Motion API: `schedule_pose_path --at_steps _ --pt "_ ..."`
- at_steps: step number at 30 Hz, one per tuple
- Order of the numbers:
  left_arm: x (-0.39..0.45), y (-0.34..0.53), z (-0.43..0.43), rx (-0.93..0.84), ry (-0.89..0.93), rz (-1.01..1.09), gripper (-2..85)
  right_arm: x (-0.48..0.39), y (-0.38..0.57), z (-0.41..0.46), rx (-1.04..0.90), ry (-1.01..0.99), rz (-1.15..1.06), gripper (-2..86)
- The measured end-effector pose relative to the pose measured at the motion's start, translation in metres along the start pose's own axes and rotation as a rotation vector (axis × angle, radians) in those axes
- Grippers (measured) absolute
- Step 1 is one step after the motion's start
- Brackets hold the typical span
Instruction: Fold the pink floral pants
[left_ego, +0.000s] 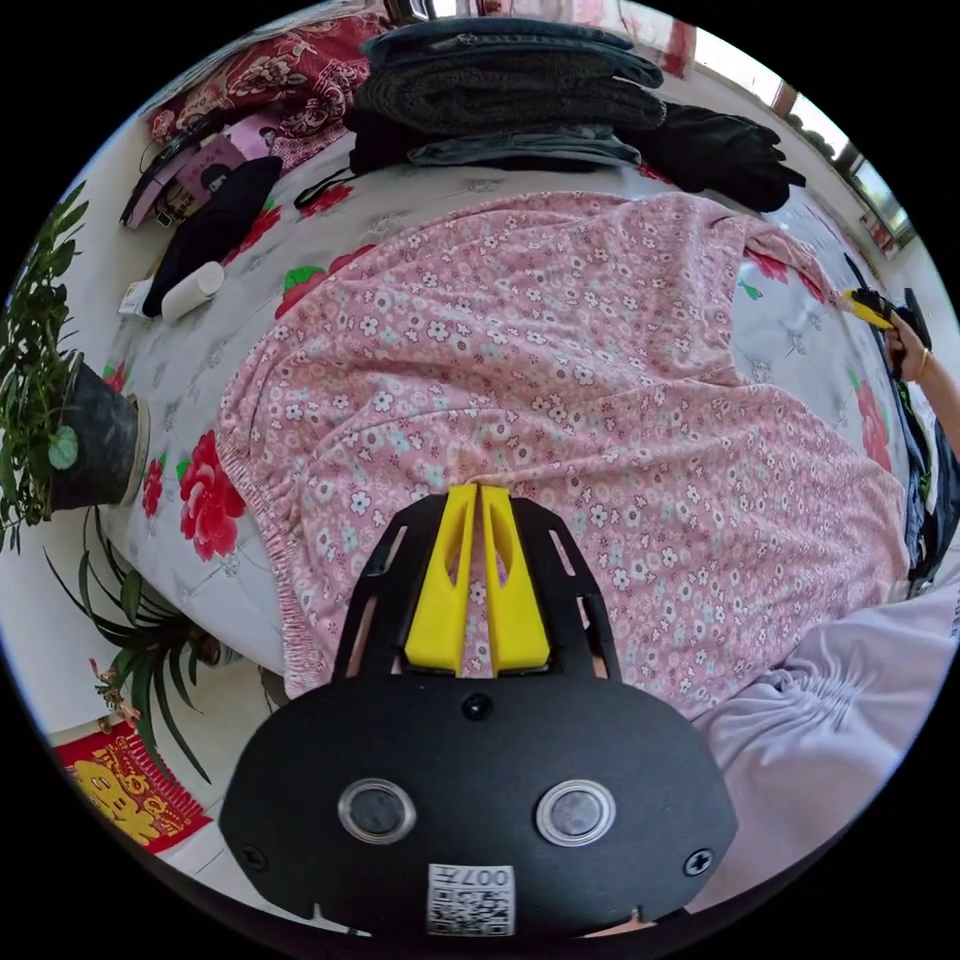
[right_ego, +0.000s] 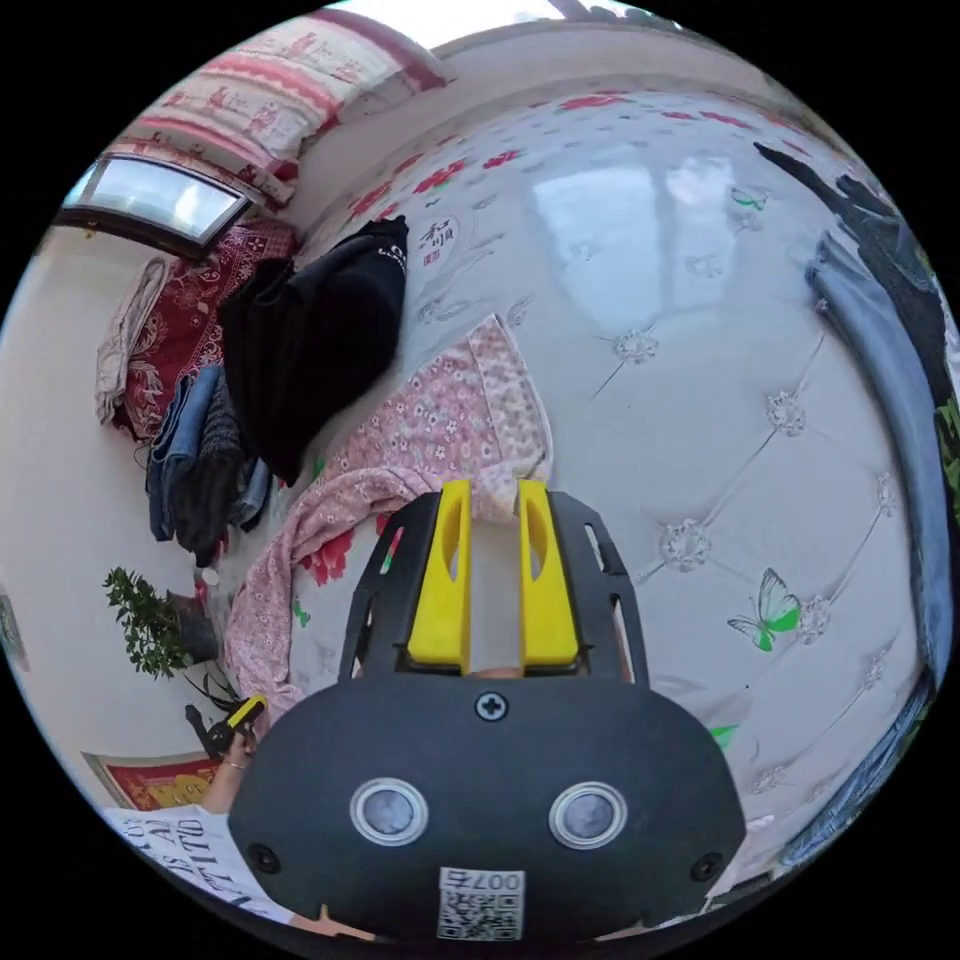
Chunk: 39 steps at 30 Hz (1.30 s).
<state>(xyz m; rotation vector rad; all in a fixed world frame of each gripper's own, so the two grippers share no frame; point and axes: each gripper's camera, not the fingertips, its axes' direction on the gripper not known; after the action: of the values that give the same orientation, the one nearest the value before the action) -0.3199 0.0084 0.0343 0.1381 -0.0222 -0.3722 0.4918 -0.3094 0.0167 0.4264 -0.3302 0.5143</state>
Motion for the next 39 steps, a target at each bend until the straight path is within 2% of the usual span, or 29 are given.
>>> schedule_pose_path --at_steps 4,7,11,13,15,19,22,27,29,32,37,39 --pt "-0.010 -0.004 0.000 -0.022 0.029 -0.021 -1.0 0.009 0.029 -0.031 0.092 -0.027 -0.100 0.3" --pt "-0.008 -0.006 -0.001 -0.044 0.010 0.016 -1.0 0.029 0.076 -0.081 0.163 0.112 -0.203 0.1" --pt "-0.010 -0.008 -0.015 -0.054 0.098 0.097 -1.0 0.079 0.129 -0.106 0.078 0.208 -0.137 0.6" --pt "-0.013 -0.013 -0.028 -0.031 0.146 0.134 -0.9 0.105 0.146 -0.113 0.012 0.246 -0.036 1.9" --pt "-0.020 -0.022 -0.045 0.020 0.132 0.145 -0.9 0.104 0.152 -0.124 0.047 0.269 -0.031 3.0" --pt "-0.045 -0.059 -0.070 0.115 0.069 0.122 0.0 0.065 0.132 -0.131 0.147 0.238 -0.124 5.7" --pt "-0.063 -0.091 -0.065 0.131 0.038 0.096 2.6 0.034 0.098 -0.114 0.123 0.221 -0.178 7.0" --pt "-0.085 -0.134 -0.028 0.036 -0.003 0.067 6.6 0.007 0.041 -0.081 0.054 0.352 -0.185 7.2" --pt "-0.088 -0.144 0.000 -0.077 -0.034 0.095 7.6 0.007 0.024 -0.070 0.009 0.423 -0.148 6.8" --pt "-0.094 -0.143 0.001 -0.041 0.037 0.119 5.8 -0.004 0.017 -0.062 0.014 0.508 -0.185 5.1" --pt "-0.124 -0.131 -0.004 -0.008 0.179 -0.004 0.2 -0.027 0.004 -0.083 -0.066 0.472 -0.195 0.9" --pt "-0.131 -0.122 -0.016 0.034 0.208 -0.024 -0.5 -0.043 0.006 -0.123 0.071 0.406 -0.217 0.4"
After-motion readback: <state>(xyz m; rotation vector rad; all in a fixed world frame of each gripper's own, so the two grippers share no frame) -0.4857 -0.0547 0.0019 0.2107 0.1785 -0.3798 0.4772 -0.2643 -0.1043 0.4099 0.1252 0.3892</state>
